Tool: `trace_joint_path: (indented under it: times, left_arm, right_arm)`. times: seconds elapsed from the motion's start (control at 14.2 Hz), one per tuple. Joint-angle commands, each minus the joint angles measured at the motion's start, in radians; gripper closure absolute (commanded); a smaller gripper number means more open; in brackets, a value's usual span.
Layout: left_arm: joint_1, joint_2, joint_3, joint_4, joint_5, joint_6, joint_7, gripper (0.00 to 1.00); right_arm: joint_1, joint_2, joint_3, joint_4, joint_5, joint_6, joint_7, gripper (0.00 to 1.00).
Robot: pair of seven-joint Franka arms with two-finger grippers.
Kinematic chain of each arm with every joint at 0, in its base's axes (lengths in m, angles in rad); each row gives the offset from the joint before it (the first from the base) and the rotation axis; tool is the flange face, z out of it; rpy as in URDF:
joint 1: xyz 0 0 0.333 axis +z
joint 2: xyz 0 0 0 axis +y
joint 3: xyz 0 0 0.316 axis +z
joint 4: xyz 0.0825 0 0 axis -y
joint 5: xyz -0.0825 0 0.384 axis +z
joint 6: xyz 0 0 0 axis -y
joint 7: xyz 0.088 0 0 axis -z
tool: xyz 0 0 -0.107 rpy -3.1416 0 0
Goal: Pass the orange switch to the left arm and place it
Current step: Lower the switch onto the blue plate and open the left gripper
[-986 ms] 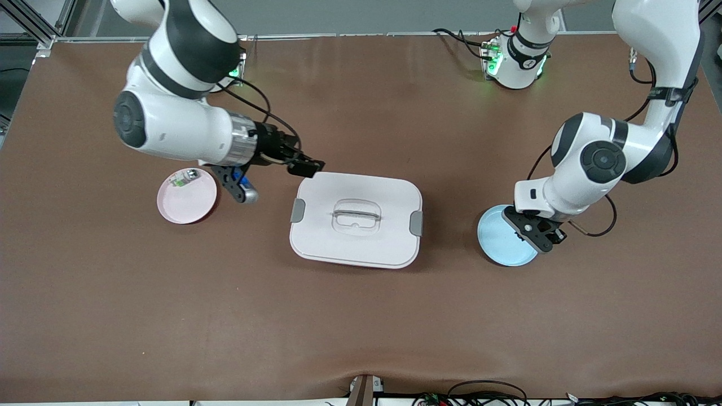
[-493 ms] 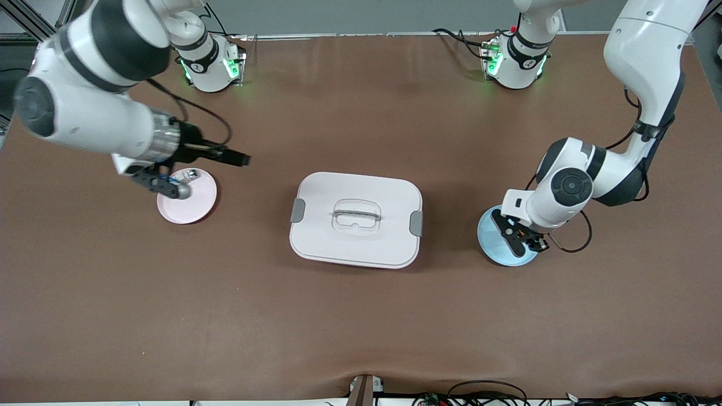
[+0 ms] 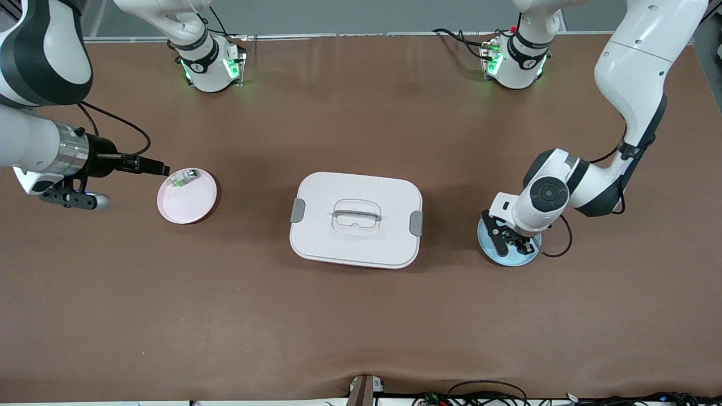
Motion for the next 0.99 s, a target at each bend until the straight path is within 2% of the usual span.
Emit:
trace_joint_path:
  times: [0.0, 0.07, 0.14, 0.35, 0.56, 0.7, 0.92]
  left_arm:
    - [-0.002, 0.017, -0.005, 0.012, 0.028, 0.011, 0.000, 0.44]
    - [-0.002, 0.025, -0.005, 0.015, 0.035, 0.016, 0.000, 0.25]
    - [0.004, 0.028, -0.005, 0.019, 0.040, 0.027, 0.000, 0.00]
    - [0.010, 0.013, -0.008, 0.024, 0.032, 0.028, -0.005, 0.00]
    - [0.010, -0.038, -0.017, 0.042, 0.008, 0.018, -0.069, 0.00]
    - [0.012, -0.078, -0.044, 0.055, -0.068, -0.017, -0.135, 0.00]
    - [0.000, -0.085, -0.055, 0.214, -0.153, -0.224, -0.187, 0.00]
  right_arm:
    - [-0.046, -0.019, 0.018, -0.008, -0.062, 0.008, -0.090, 0.00]
    - [-0.062, -0.020, 0.018, -0.005, -0.079, 0.011, -0.112, 0.00]
    - [-0.076, -0.020, 0.018, 0.003, -0.100, 0.011, -0.117, 0.00]
    - [-0.129, -0.017, 0.018, 0.049, -0.106, 0.009, -0.187, 0.00]
    - [-0.149, -0.010, 0.018, 0.125, -0.152, 0.032, -0.204, 0.00]
    - [-0.143, -0.016, 0.026, 0.133, -0.166, 0.031, -0.201, 0.00]
    - [-0.137, -0.081, 0.034, 0.129, -0.169, 0.011, -0.193, 0.00]
